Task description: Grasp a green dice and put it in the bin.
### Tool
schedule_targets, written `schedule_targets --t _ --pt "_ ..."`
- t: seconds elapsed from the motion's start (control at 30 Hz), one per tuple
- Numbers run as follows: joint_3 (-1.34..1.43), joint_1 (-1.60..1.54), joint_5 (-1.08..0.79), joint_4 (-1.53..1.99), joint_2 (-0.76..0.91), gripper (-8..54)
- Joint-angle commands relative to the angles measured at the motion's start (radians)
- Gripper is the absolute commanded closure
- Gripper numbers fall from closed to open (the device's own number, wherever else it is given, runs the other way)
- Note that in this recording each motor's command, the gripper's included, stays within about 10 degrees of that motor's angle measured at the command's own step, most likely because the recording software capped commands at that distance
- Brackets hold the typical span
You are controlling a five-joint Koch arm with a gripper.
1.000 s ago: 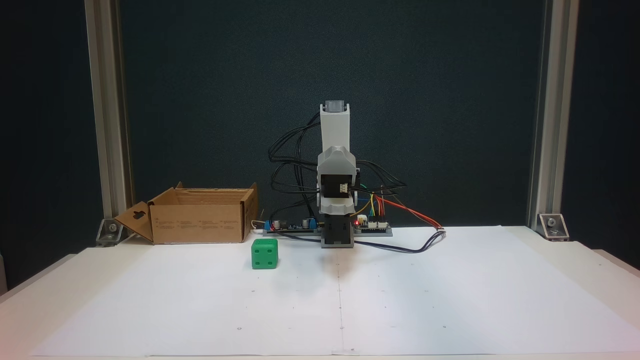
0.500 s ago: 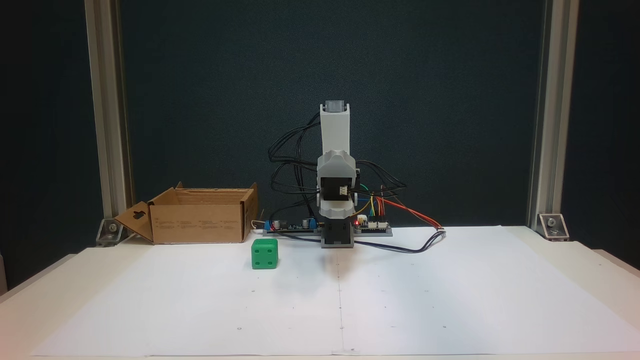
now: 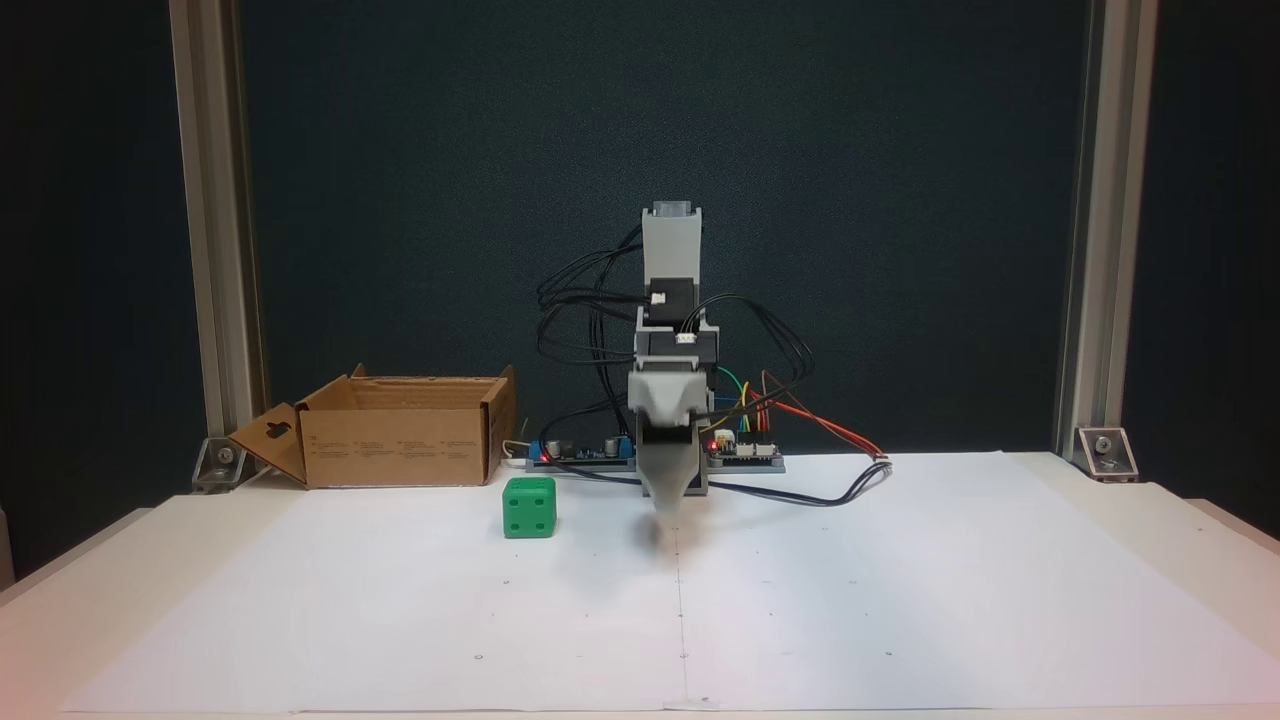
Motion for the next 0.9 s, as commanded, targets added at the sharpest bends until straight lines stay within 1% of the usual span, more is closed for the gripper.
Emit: schedule_targets --t 0.0,0.53,0.7,0.73,0.8,0.87 --pt "-0.106 0.025 -0.032 0.159 0.104 1.7" --pt "-0.568 0.075 0.100 1.172 0.101 2.4" --pt "-0.680 0.170 0.098 1.468 0.098 2.3" --pt "-0.713 0.181 0.098 1.580 0.084 2.2" --pt "-0.850 0.244 0.080 1.678 -0.009 1.1" --pt "-0.933 0.302 0.031 1.772 -0.055 1.1"
